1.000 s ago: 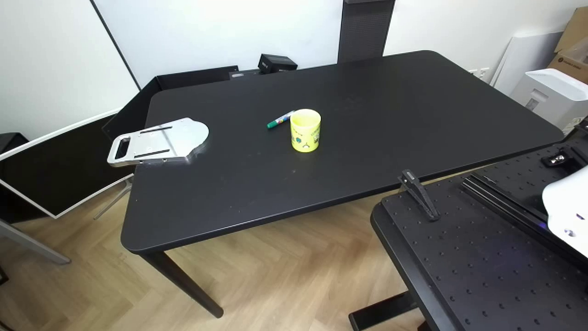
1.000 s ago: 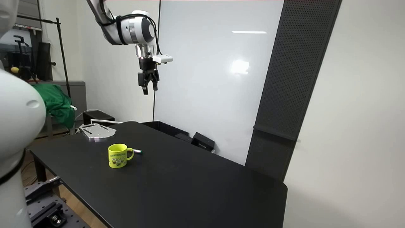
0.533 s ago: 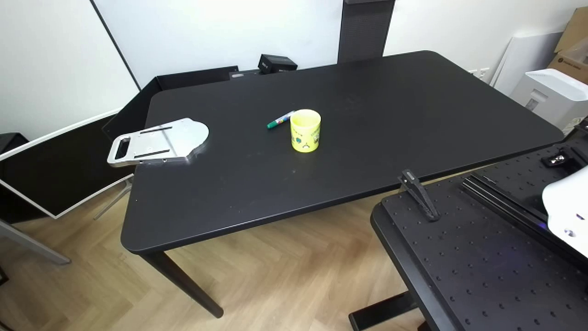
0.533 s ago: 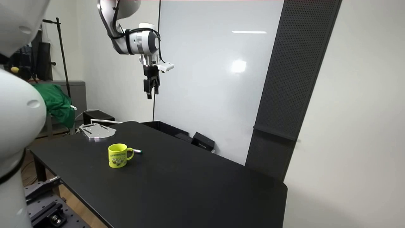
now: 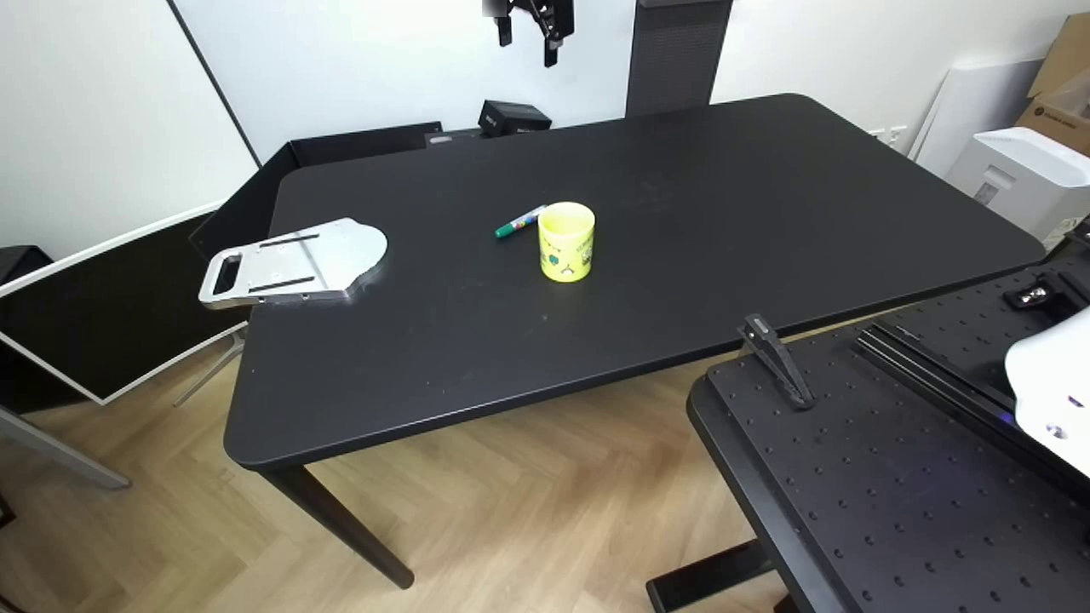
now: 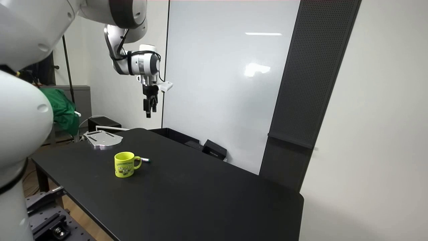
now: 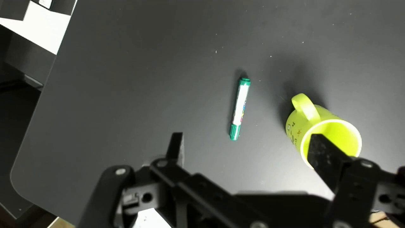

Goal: Put the marker in the mug

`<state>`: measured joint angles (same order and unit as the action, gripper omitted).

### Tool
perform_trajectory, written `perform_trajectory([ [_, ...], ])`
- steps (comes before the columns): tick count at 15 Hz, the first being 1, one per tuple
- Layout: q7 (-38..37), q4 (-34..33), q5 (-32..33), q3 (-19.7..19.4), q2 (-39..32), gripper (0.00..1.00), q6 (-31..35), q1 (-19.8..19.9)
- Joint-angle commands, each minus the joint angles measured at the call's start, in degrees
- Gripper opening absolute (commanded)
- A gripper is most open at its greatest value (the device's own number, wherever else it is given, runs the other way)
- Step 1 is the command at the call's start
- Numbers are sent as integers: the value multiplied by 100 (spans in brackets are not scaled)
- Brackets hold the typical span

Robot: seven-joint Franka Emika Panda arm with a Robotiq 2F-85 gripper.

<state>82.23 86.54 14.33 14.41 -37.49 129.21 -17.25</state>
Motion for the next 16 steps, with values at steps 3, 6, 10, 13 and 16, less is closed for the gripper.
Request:
perform_trajectory([
  [3, 63, -187, 35, 18, -336, 100, 45, -32],
  [6, 98, -277, 33, 14, -397, 100, 46, -33],
  [10, 131, -375, 16, 23, -491, 100, 74, -29],
  [13, 98, -513, 65, -15, -794, 100, 277, -72],
  [16, 88, -591, 106, -43, -1110, 100, 673, -87],
])
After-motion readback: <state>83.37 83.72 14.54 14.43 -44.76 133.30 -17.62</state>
